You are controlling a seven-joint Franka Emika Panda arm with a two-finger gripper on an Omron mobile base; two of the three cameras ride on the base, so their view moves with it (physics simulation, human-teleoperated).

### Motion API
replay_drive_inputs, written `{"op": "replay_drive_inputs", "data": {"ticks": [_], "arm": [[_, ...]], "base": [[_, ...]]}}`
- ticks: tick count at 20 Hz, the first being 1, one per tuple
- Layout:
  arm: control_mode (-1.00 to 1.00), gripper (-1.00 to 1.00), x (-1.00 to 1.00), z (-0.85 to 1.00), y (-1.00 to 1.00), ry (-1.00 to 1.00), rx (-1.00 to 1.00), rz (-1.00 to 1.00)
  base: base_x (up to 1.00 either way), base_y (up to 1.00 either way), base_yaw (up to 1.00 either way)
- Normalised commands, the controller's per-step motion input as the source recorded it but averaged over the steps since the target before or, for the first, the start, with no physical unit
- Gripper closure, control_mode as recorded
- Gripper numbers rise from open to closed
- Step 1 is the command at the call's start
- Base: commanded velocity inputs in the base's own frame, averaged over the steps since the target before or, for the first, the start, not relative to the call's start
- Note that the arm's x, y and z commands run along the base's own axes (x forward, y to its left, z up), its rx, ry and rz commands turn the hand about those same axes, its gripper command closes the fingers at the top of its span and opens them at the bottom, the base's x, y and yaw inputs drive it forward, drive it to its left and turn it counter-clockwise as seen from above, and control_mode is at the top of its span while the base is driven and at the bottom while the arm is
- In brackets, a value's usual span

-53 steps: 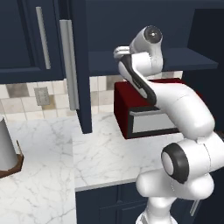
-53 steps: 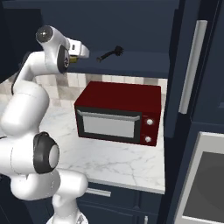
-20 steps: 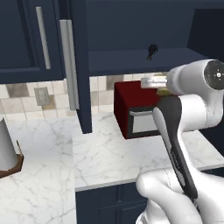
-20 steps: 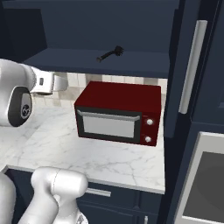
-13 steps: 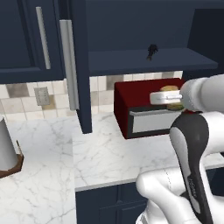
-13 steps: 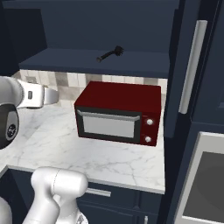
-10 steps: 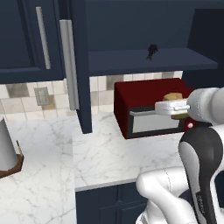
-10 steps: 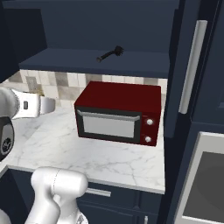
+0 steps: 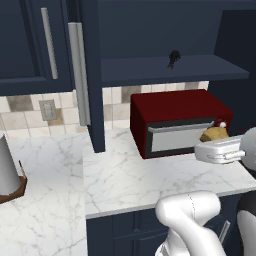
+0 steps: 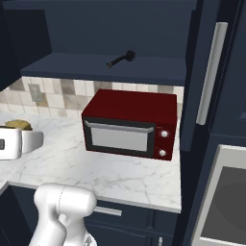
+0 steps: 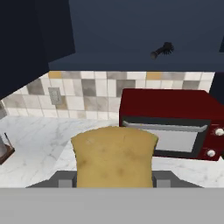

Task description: Locate and retrieve the sponge and dish brush from the cabinet. Place them next to the sink.

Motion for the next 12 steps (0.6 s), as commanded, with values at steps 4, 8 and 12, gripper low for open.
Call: {"op": "replay_drive_inputs", "data": {"ticks": [4, 8, 12], "arm": [[-1.0, 1.0, -0.72, -0.2, 0.0, 0.0, 0.0, 0.0], [-1.0, 1.0, -0.4, -0.1, 0.0, 0.0, 0.0, 0.0], [-1.0, 1.0, -0.04, 0.0, 0.0, 0.0, 0.0, 0.0]], "base": [[0.0, 0.0, 0.0], [0.0, 0.0, 0.0], [0.0, 0.0, 0.0]]}}
